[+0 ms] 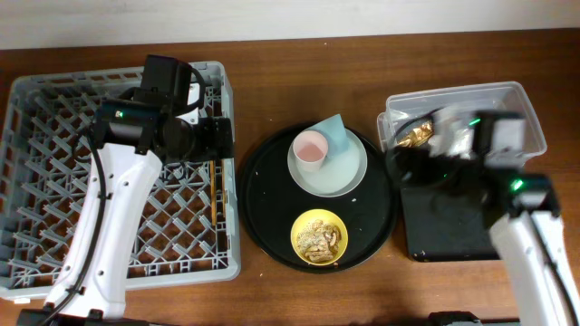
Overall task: Sort waste into correct bins and load items into the dishwasher rack
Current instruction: 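Grasp the yellow bowl rim with the right gripper and lift it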
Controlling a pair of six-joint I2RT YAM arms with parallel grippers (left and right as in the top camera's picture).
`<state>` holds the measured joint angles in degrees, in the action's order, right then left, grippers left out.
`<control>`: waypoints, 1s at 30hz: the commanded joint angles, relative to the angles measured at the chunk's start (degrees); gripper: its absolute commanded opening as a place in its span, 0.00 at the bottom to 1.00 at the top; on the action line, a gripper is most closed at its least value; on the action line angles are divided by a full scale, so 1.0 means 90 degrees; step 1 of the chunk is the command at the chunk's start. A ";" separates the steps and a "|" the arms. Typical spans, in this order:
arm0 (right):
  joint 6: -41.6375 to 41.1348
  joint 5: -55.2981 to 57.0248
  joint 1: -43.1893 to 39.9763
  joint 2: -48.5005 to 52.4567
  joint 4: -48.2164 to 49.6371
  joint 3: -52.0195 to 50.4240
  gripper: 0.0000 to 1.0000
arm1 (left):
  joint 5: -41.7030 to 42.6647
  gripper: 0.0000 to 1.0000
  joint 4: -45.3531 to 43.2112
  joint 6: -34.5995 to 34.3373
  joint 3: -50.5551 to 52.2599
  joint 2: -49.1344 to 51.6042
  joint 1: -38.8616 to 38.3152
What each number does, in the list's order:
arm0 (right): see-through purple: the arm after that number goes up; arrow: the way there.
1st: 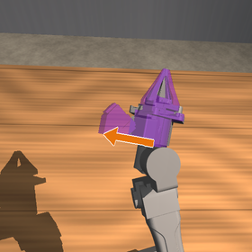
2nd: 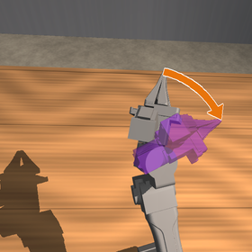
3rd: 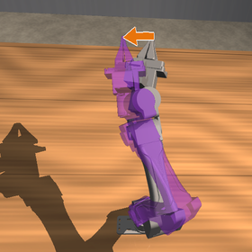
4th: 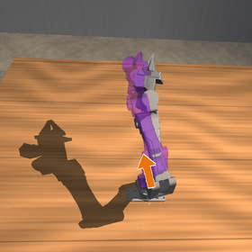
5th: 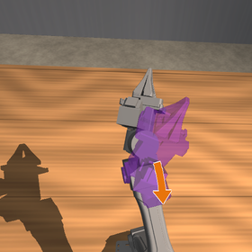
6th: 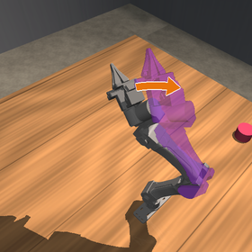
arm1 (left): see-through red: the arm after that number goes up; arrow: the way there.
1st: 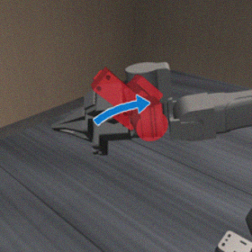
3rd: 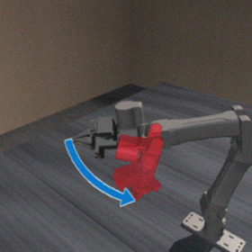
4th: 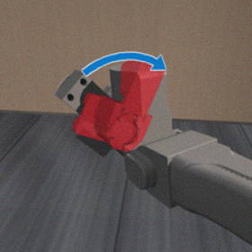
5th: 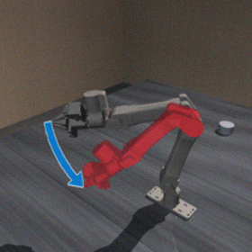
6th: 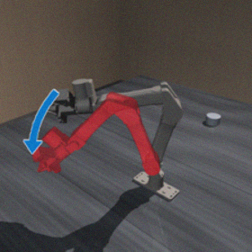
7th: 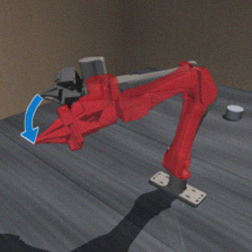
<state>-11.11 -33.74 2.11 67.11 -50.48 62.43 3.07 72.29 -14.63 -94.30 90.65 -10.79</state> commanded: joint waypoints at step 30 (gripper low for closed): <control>-0.0826 0.4330 0.6295 0.3296 0.0707 -0.0221 0.22 | 0.0041 0.99 0.0002 -0.0015 -0.0070 -0.0005 0.0010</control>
<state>-18.02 3.73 58.57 97.67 -43.75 60.51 3.07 72.25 -14.63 -94.30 90.65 -10.79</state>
